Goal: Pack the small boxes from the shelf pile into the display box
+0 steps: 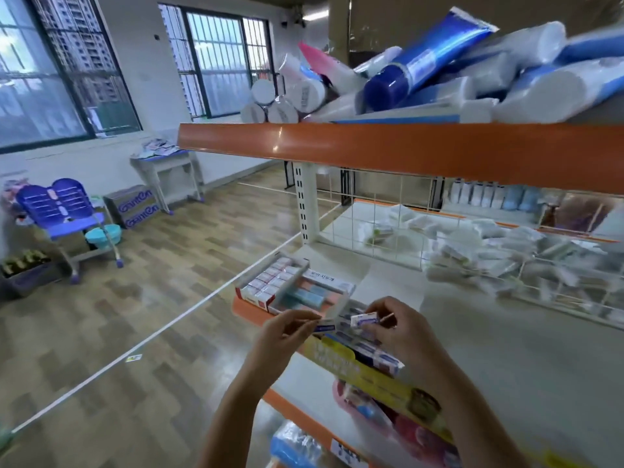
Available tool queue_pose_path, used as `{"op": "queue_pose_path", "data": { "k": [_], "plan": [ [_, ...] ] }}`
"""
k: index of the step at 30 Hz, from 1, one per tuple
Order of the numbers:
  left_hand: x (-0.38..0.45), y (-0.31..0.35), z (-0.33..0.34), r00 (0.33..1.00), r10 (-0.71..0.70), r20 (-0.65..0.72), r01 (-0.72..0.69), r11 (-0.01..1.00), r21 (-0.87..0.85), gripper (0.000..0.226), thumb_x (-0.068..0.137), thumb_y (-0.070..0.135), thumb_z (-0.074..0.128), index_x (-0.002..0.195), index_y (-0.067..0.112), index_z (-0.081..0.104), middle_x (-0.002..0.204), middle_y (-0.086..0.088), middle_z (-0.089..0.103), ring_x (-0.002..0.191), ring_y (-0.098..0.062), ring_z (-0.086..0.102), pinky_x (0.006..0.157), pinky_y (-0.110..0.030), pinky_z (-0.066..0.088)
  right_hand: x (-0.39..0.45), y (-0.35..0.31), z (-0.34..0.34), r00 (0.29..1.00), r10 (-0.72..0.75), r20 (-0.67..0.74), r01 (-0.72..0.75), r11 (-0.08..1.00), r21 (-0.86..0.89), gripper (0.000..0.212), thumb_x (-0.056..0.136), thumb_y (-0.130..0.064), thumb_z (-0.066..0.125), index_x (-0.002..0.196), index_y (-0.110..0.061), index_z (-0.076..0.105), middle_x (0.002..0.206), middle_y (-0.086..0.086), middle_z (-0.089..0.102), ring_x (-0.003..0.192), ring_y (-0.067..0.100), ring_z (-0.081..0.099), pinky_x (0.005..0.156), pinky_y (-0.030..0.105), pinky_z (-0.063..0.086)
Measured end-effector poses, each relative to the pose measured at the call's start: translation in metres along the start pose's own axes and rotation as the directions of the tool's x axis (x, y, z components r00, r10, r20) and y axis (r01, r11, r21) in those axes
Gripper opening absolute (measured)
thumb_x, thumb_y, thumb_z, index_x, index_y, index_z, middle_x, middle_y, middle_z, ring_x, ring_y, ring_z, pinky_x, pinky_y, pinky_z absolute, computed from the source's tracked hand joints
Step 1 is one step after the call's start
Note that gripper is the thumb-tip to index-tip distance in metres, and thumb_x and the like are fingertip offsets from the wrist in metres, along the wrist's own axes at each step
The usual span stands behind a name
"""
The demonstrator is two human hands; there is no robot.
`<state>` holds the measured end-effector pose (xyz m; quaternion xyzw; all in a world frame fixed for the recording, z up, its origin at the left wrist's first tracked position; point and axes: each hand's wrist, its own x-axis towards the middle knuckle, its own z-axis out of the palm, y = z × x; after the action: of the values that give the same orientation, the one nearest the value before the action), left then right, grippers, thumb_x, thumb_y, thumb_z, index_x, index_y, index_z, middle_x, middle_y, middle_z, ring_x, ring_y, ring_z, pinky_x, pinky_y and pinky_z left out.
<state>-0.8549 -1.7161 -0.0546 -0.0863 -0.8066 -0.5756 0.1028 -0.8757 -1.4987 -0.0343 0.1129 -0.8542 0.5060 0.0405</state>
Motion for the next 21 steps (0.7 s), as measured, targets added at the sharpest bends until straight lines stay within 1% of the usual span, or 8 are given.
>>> {"op": "queue_pose_path", "data": {
  "k": [2,5,8,11,14,17,19,21],
  "plan": [
    [0.015,-0.009,-0.002,1.000,0.001,-0.003,-0.001,0.999,-0.049,0.012,0.080,0.021,0.062,0.090,0.024,0.068,0.081,0.014,0.071,0.071,0.003,0.063,0.061,-0.008,0.044,0.014,0.003,0.005,1.000,0.000,0.011,0.001,0.997,-0.074,0.022,0.078,-0.018,0.074,0.082,-0.031,0.057,0.074,-0.010,0.057,0.064,0.003,0.057,0.058,0.012,0.043],
    [0.034,-0.023,-0.006,0.999,-0.025,0.034,0.028,0.996,-0.084,0.013,0.077,0.025,0.063,0.089,0.024,0.069,0.083,0.009,0.072,0.073,-0.001,0.065,0.061,-0.010,0.046,0.026,0.008,0.015,1.000,0.014,0.018,-0.010,0.983,-0.182,0.024,0.079,-0.022,0.074,0.081,-0.034,0.053,0.077,-0.009,0.060,0.066,0.001,0.057,0.056,0.010,0.041],
    [0.051,-0.032,-0.010,0.995,-0.016,0.100,0.018,1.000,-0.025,0.012,0.077,0.034,0.064,0.088,0.032,0.069,0.086,0.010,0.072,0.078,-0.004,0.066,0.064,-0.012,0.047,0.034,0.011,0.028,0.999,0.047,0.022,-0.039,0.962,-0.271,0.020,0.081,-0.025,0.072,0.088,-0.030,0.054,0.080,-0.013,0.059,0.068,-0.003,0.054,0.056,0.009,0.039],
    [0.071,-0.040,-0.013,0.985,0.006,0.171,-0.012,0.999,0.031,0.010,0.082,0.029,0.065,0.084,0.039,0.068,0.083,0.017,0.070,0.075,0.000,0.064,0.062,-0.011,0.044,0.038,0.012,0.040,0.996,0.085,0.005,-0.079,0.943,-0.324,0.021,0.081,-0.027,0.071,0.090,-0.029,0.051,0.083,-0.013,0.060,0.069,-0.005,0.052,0.056,0.006,0.038],
    [0.085,-0.043,-0.016,0.967,0.063,0.246,-0.083,0.994,0.073,0.018,0.085,0.024,0.065,0.082,0.042,0.067,0.078,0.020,0.068,0.070,0.003,0.061,0.062,-0.012,0.044,0.037,0.013,0.052,0.989,0.141,-0.049,-0.149,0.929,-0.340,0.024,0.081,-0.029,0.072,0.088,-0.030,0.049,0.078,-0.015,0.057,0.068,-0.003,0.050,0.058,0.009,0.038],
    [0.096,-0.045,-0.019,0.940,0.101,0.325,-0.125,0.991,0.056,0.014,0.087,0.022,0.065,0.088,0.035,0.068,0.081,0.017,0.068,0.074,-0.004,0.062,0.066,-0.020,0.049,0.034,0.017,0.065,0.978,0.183,-0.095,-0.206,0.906,-0.371,0.025,0.080,-0.031,0.070,0.086,-0.032,0.046,0.074,-0.015,0.053,0.069,-0.001,0.049,0.061,0.015,0.038],
    [0.101,-0.046,-0.020,0.929,0.102,0.355,-0.130,0.990,0.054,0.010,0.087,0.022,0.064,0.090,0.030,0.069,0.081,0.017,0.067,0.075,-0.006,0.062,0.067,-0.027,0.051,0.033,0.020,0.072,0.972,0.203,-0.121,-0.235,0.885,-0.401,0.024,0.081,-0.032,0.069,0.085,-0.033,0.045,0.076,-0.015,0.053,0.070,-0.003,0.048,0.061,0.016,0.039],
    [0.105,-0.047,-0.021,0.915,0.109,0.389,-0.141,0.988,0.056,0.010,0.087,0.023,0.063,0.092,0.029,0.069,0.083,0.018,0.067,0.077,-0.005,0.063,0.069,-0.028,0.052,0.031,0.022,0.079,0.964,0.212,-0.160,-0.260,0.877,-0.405,0.023,0.081,-0.033,0.068,0.086,-0.033,0.046,0.083,-0.016,0.053,0.076,-0.001,0.050,0.065,0.017,0.040]
  ]
}}
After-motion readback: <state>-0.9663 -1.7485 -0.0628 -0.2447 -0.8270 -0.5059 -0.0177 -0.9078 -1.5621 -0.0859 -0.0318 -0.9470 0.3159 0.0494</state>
